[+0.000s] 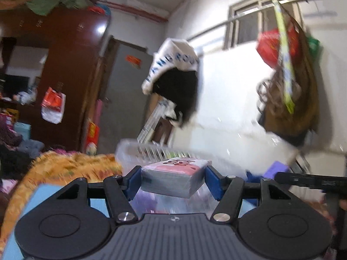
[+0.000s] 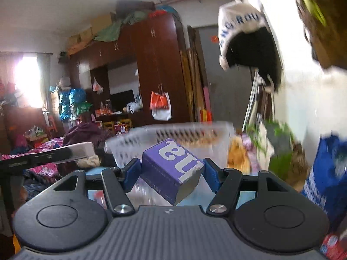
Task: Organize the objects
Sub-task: 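Lift both held boxes over the white basket and open both grippers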
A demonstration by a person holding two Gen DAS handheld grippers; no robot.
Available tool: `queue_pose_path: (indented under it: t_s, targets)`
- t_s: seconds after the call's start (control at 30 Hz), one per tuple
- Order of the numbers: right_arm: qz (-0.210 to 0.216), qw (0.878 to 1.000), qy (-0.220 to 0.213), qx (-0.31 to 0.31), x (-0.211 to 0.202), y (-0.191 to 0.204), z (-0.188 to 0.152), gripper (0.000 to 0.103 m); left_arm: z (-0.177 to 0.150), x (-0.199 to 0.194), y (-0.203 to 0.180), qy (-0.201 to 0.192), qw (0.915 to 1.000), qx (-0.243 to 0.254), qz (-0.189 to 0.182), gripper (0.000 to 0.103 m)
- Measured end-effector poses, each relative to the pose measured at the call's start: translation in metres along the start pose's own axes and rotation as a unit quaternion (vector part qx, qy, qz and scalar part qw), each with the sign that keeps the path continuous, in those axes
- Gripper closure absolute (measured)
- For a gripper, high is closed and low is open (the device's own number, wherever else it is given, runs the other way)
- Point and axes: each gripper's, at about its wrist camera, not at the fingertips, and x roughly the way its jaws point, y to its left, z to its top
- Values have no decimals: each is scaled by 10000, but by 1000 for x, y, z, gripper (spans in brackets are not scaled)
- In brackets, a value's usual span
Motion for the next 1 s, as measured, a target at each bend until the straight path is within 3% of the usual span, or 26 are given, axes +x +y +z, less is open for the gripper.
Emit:
queue_pose_path:
  t_s: [0.1,0.2,0.33,0.53,0.57,0.6,0.63,0.77,0.87,1.0]
  targets:
    - [-52,9994,-176,-296,30,6,37,37,33,31,-2,78,9999,-118,28,37]
    - [-274,9985,163,-453,80,3,55,37,58,68,-7,294,9995,-107,101,37]
    - [-452,9954,562,-629,120,-1,55,37,68,108,-10,614,9976,-23,311,37]
    - [-419,9938,679,-774,130,-3,43,35,62,136,-10,866,9951,50,464,42]
    - [-459,9932,677,-827,130,-3,42,32,61,139,-10,900,9949,76,449,35]
    - [-564,9926,650,-861,128,-2,42,18,59,141,-10,957,9942,129,474,22]
    - [-681,9925,553,-847,119,0,41,2,57,143,-10,988,9935,176,537,17]
    - [-556,9968,272,-512,65,4,22,0,47,102,-15,894,9945,371,407,18]
    - [-196,9979,526,-312,21,9,-23,0,26,45,-19,757,9960,396,253,9]
    - [-19,9960,843,-280,-11,17,-83,0,-30,-16,-27,897,9939,591,257,8]
